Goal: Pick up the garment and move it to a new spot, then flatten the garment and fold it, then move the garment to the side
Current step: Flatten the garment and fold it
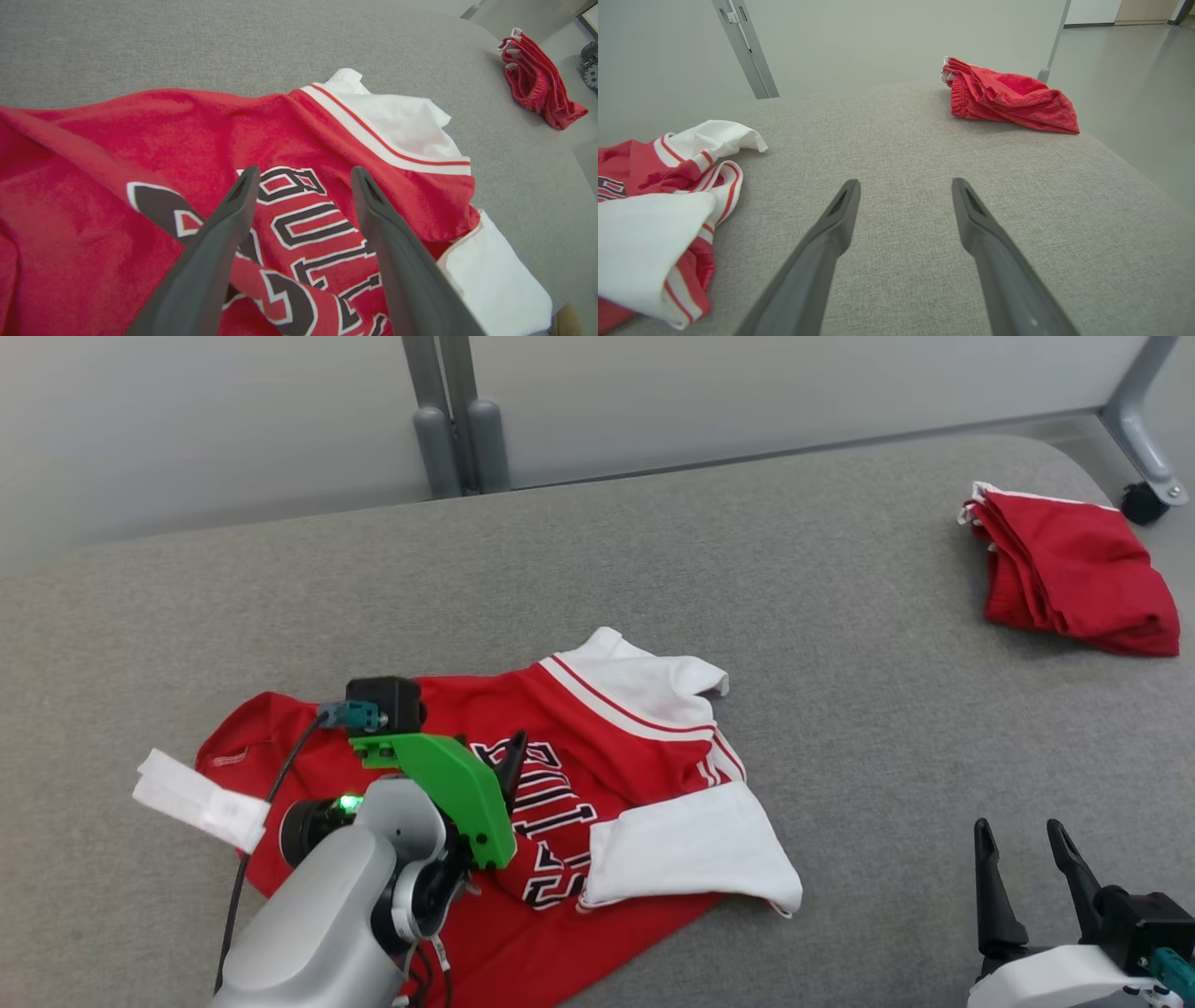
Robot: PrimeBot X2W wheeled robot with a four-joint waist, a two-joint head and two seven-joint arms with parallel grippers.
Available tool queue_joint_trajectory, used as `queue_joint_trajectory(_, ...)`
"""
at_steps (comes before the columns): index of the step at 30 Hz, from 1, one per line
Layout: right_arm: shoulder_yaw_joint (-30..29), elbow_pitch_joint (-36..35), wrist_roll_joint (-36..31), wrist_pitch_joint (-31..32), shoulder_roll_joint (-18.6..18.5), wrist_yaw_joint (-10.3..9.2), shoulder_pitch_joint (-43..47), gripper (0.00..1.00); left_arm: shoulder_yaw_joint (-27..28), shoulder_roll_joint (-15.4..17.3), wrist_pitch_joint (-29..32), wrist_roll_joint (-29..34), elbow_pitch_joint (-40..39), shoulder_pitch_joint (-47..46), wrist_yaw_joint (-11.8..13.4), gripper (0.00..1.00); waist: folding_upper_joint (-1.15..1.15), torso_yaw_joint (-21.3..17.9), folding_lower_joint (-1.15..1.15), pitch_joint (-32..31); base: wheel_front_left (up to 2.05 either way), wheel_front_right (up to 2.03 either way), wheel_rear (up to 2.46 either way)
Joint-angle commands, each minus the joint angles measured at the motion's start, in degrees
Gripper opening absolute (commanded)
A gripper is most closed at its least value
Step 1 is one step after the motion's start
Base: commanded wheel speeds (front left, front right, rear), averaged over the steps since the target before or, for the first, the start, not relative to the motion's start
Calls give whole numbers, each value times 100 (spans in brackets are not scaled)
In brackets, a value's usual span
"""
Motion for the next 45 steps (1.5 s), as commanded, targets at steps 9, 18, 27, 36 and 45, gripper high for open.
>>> queue_joint_trajectory(9,122,36,106,-1,-7,-4,-364,100,167,-558,290,-336,1659,-1187,-360,100,0,-932,0,779,0,0,0)
queue_joint_trajectory(18,145,79,211,-1,-6,-4,-327,100,36,-582,278,-247,2635,-1354,-487,0,0,-1122,0,799,0,0,0)
queue_joint_trajectory(27,249,71,339,-1,-6,-4,-565,100,302,-322,-1108,37,2809,-2061,-670,0,0,-1298,0,1066,0,0,0)
queue_joint_trajectory(36,457,157,444,-1,-6,-4,-718,100,410,20,-2159,466,3097,-3362,-898,0,0,-1836,0,1468,0,0,0)
queue_joint_trajectory(45,493,248,513,-1,-8,-4,-591,100,426,42,-2267,390,4153,-3544,-1069,100,0,-2137,0,1505,0,0,0)
